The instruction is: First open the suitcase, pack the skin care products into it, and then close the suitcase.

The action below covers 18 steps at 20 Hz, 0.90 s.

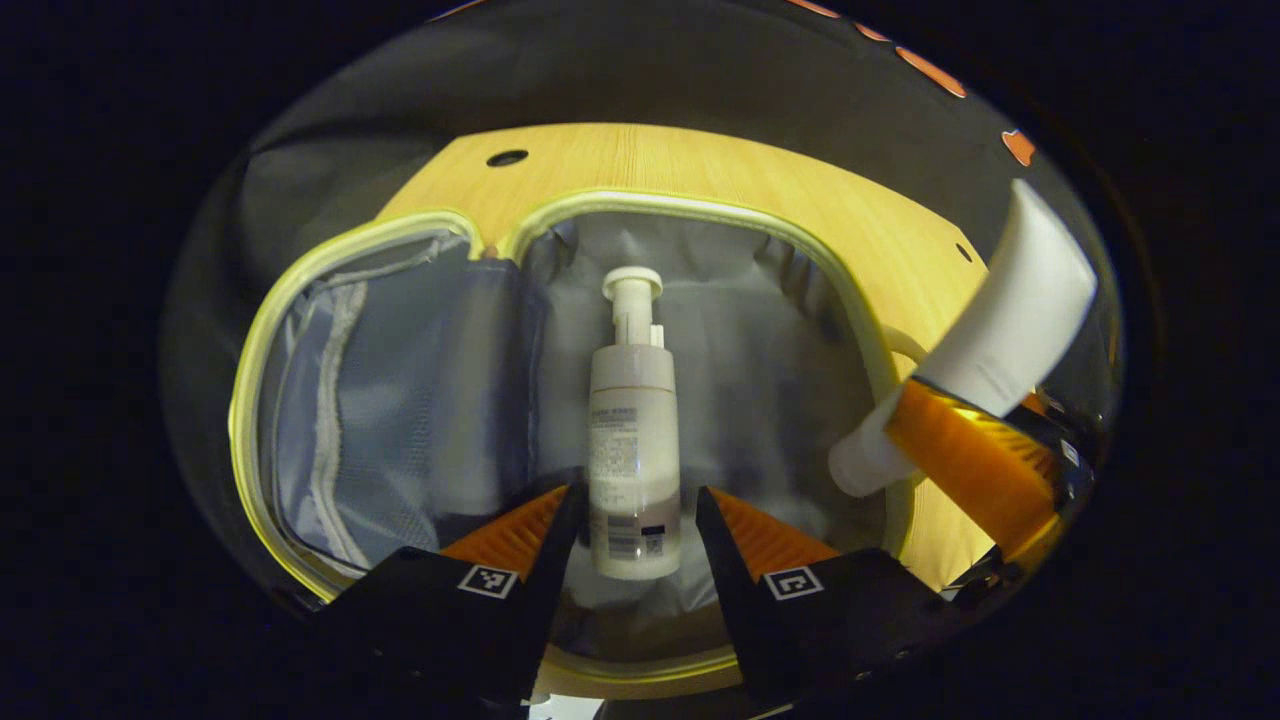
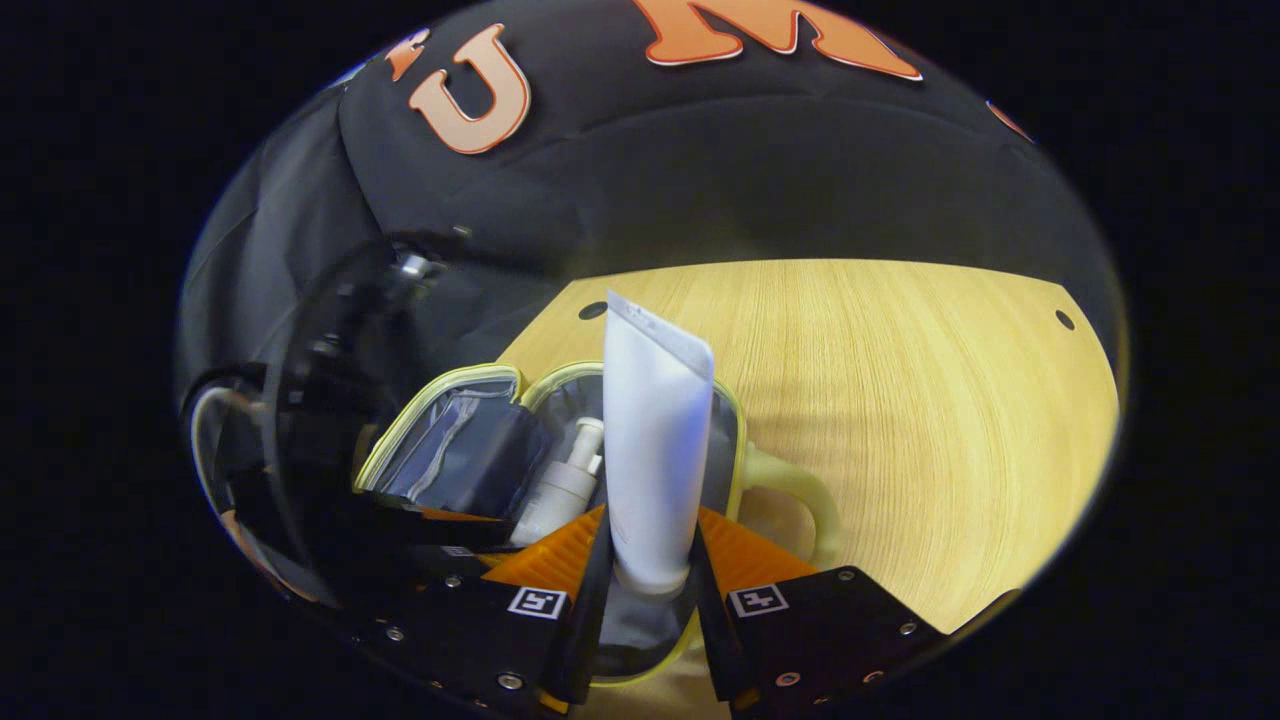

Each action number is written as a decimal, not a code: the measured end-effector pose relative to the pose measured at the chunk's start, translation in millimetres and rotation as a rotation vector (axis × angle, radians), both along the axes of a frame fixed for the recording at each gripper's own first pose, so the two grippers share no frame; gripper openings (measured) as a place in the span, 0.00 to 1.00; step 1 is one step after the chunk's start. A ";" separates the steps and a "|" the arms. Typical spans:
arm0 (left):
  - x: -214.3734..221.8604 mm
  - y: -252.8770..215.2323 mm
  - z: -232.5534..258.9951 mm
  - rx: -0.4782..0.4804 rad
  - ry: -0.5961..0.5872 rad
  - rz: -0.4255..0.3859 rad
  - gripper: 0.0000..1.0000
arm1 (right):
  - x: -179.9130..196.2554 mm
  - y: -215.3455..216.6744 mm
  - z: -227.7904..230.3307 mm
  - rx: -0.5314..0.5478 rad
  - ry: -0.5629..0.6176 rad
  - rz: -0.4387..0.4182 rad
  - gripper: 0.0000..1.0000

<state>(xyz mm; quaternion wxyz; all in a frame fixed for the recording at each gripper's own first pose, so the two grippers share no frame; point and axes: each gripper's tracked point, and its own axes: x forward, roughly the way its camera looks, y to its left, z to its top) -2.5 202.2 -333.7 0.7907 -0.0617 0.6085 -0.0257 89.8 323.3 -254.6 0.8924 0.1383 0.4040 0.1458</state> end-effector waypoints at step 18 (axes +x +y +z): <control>-29.3 164.3 119.9 0.326 -0.327 0.331 0.83 | -10.8 1.6 -43.0 -0.060 0.405 -0.140 0.41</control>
